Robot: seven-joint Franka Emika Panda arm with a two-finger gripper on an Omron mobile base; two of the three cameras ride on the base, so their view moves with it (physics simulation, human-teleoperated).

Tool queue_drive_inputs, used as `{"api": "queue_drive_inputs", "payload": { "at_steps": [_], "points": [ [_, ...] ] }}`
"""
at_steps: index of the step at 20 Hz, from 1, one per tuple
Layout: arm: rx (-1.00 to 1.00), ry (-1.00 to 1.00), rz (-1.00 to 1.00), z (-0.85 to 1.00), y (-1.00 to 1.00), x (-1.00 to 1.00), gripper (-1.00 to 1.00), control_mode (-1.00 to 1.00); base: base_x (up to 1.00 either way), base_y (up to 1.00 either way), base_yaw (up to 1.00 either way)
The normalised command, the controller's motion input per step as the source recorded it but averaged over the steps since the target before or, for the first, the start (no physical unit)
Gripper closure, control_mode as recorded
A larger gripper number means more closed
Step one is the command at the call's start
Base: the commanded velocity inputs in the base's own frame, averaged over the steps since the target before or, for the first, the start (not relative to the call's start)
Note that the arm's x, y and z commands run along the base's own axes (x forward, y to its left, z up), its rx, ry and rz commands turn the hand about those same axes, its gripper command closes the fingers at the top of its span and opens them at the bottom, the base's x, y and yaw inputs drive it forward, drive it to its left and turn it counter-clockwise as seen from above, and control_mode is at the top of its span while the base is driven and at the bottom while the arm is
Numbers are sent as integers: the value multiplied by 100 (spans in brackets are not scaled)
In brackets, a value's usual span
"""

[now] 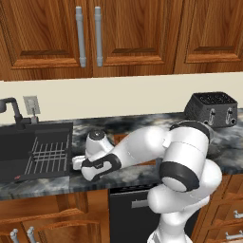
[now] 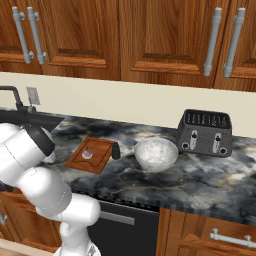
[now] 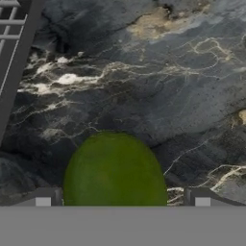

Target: Open the cabinet. Place the bowl and condiment on the counter. Then place the lime and garlic on the cutting board.

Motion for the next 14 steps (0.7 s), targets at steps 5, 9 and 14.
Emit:
{"api": "queue_drive_inputs", "payload": {
  "at_steps": [5, 9, 14],
  "points": [
    [0, 0, 0, -9, 10, 9, 100, -100, 0, 0, 0],
    [0, 0, 0, -8, 11, 4, 100, -100, 0, 0, 0],
    [0, 2, 0, -4, 2, 0, 100, -100, 0, 0, 0]
  ]
}}
